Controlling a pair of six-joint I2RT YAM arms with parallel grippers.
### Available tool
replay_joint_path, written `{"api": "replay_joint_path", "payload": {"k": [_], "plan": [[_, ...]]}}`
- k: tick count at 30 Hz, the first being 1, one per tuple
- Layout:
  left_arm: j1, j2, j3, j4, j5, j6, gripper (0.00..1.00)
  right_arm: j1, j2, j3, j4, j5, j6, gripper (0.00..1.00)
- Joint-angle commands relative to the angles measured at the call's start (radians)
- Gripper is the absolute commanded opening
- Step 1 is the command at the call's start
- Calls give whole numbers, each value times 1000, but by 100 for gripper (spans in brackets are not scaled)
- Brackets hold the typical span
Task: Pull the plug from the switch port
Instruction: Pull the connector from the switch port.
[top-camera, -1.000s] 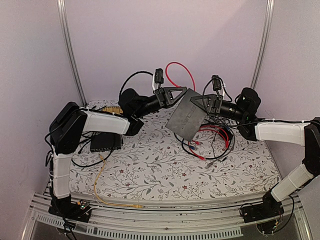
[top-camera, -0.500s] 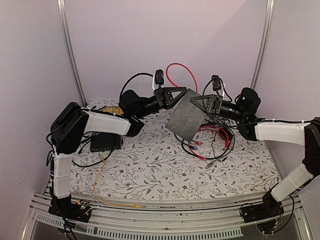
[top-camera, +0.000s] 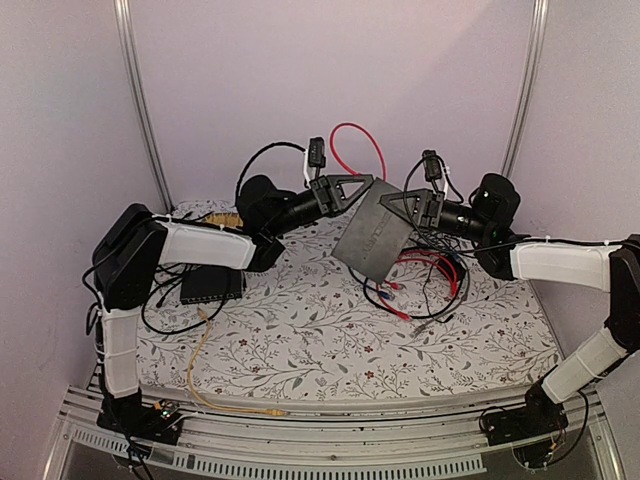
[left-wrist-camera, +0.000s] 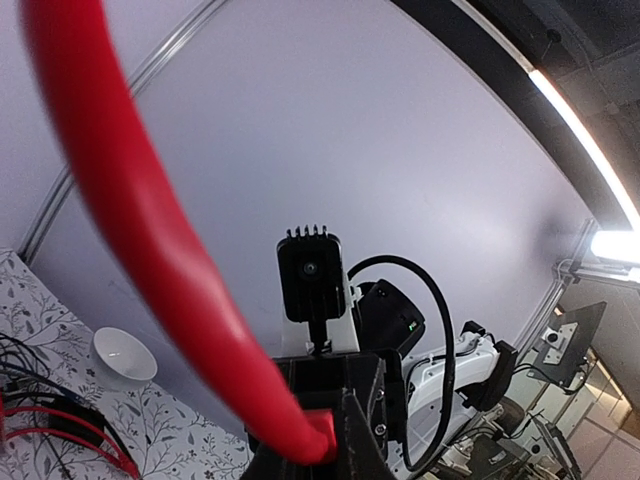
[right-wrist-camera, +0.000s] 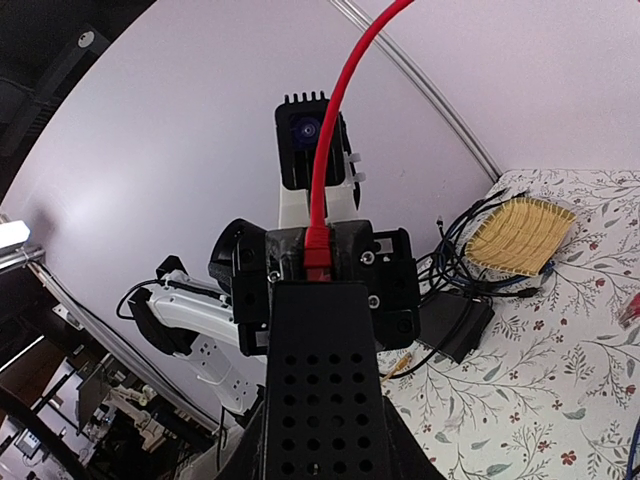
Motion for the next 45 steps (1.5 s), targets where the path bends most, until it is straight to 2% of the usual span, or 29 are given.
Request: {"api": "replay_joint_path", "payload": {"k": [1, 19, 45], "plan": [[-10, -53, 0, -17, -17, 90, 0, 5, -37, 47, 24, 4, 3, 1], [4, -46, -10, 58, -32, 39, 0, -14, -51, 42, 28, -4, 7, 1], [25, -81, -106, 134, -118, 35, 0, -35, -66, -1, 84, -4, 44, 2]]}}
